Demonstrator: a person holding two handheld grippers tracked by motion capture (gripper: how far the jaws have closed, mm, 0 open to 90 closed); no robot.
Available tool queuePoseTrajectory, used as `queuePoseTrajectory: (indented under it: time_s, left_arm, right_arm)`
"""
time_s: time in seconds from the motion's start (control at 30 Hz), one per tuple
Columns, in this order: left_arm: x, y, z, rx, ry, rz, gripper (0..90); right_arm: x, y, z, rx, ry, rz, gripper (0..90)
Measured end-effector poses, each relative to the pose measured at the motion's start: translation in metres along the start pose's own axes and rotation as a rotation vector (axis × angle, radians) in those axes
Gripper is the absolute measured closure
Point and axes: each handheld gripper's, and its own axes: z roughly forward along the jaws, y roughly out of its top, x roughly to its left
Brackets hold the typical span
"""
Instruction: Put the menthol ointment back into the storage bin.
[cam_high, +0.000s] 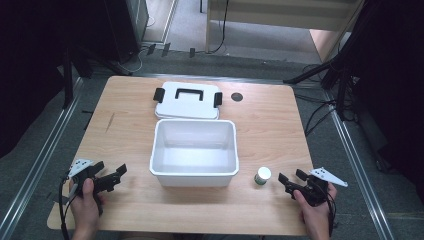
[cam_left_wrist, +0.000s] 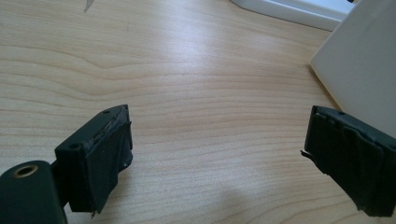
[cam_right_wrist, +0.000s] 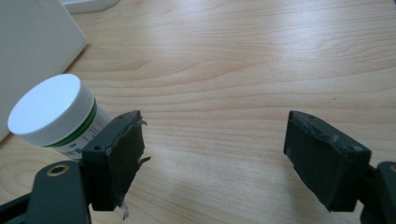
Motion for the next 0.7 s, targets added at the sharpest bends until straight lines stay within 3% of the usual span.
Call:
queuePoseTrajectory:
  time_s: [0.17, 0.2, 0.23, 0.3, 0.33, 0.37, 0.43, 0.47, 0.5, 0.57, 0.6, 0.63, 0.67, 0.7]
  left_arm:
    - [0.0, -0.001, -0.001, -0.007, 0.001, -0.003, 8.4]
    - [0.0, -0.001, -0.002, -0.011, -0.002, -0.002, 8.4]
    - [0.0, -0.002, -0.003, -0.019, -0.007, -0.003, 8.4]
    - [0.001, -0.002, -0.004, -0.014, -0.01, -0.011, 8.4]
    - [0.002, -0.003, -0.004, -0.013, -0.015, -0.017, 8.3]
    - [0.002, -0.003, -0.004, -0.013, -0.015, -0.017, 8.4]
    - [0.002, -0.003, -0.005, -0.013, -0.02, -0.019, 8.4]
    - [0.002, -0.003, -0.005, -0.01, -0.02, -0.018, 8.4]
    - [0.002, -0.003, -0.005, -0.009, -0.022, -0.015, 8.4]
    - [0.002, -0.003, -0.005, -0.001, -0.025, -0.017, 8.4]
    - [0.002, -0.003, -0.005, -0.001, -0.025, -0.017, 8.4]
    - [0.002, -0.003, -0.005, 0.002, -0.024, -0.015, 8.4]
    - [0.003, -0.003, -0.005, 0.009, -0.025, -0.013, 8.4]
    - [0.002, -0.004, -0.005, 0.01, -0.027, -0.014, 8.4]
  right_arm:
    - [0.005, 0.001, 0.0, -0.005, -0.022, -0.042, 24.3]
    - [0.004, 0.002, -0.001, -0.003, -0.006, -0.04, 25.3]
    - [0.001, 0.007, -0.003, 0.006, 0.052, 0.012, 26.4]
    - [0.001, 0.01, -0.004, 0.02, 0.076, 0.02, 26.5]
    - [0.004, 0.018, -0.005, 0.082, 0.058, -0.005, 27.3]
    - [0.004, 0.018, -0.005, 0.082, 0.058, -0.005, 27.3]
    - [0.011, 0.029, -0.008, 0.163, 0.069, -0.044, 27.1]
    - [0.011, 0.029, -0.008, 0.163, 0.069, -0.044, 27.1]
    - [0.017, 0.037, -0.01, 0.234, 0.051, -0.094, 26.5]
    - [0.023, 0.045, -0.012, 0.317, 0.048, -0.14, 26.2]
    - [0.023, 0.045, -0.012, 0.317, 0.048, -0.14, 26.2]
    - [0.03, 0.053, -0.013, 0.402, 0.044, -0.21, 25.2]
    - [0.035, 0.056, -0.013, 0.446, 0.048, -0.232, 24.9]
    - [0.035, 0.056, -0.013, 0.446, 0.048, -0.232, 24.9]
